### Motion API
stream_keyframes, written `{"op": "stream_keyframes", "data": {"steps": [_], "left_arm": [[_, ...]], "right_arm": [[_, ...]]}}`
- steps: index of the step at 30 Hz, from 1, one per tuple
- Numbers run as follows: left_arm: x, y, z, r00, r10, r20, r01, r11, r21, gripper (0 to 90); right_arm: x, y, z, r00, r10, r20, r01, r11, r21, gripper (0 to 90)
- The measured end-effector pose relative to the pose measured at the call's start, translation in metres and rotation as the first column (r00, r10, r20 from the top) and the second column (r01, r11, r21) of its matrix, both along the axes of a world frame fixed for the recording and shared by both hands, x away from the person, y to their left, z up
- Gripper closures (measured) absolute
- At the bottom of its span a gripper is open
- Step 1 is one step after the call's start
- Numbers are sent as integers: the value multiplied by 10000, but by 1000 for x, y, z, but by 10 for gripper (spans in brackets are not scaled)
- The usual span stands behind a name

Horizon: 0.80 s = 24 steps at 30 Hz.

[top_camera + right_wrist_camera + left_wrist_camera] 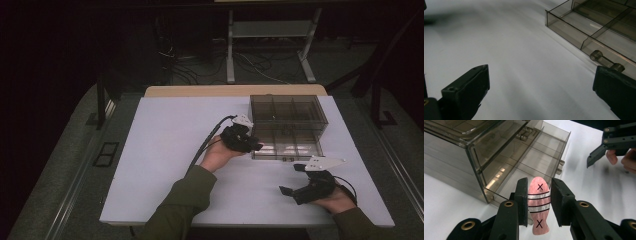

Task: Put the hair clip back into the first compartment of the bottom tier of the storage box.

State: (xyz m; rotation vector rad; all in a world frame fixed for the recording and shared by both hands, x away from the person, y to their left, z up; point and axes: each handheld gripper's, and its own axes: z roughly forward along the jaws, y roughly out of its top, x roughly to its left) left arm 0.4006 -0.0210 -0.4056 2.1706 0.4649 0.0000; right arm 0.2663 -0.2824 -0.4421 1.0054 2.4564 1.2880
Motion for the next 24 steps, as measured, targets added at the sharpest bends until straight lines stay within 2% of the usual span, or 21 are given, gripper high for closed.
{"op": "stream_keyframes", "data": {"steps": [9,15,16,24], "left_arm": [[9,-14,-5,9999,104,-70,-105,9999,-122,676],[13,-22,-8,9999,11,-103,-11,10000,-18,676],[14,-24,-9,10000,-55,21,55,10000,-13,676],[19,-34,-19,9998,91,-189,-88,9998,159,676]], "right_arm": [[0,0,0,10000,-17,10,16,10000,9,3],[0,0,0,10000,-11,25,11,10000,2,3],[0,0,0,10000,-12,20,12,10000,11,3],[0,0,0,10000,-13,18,13,10000,11,3]]}}
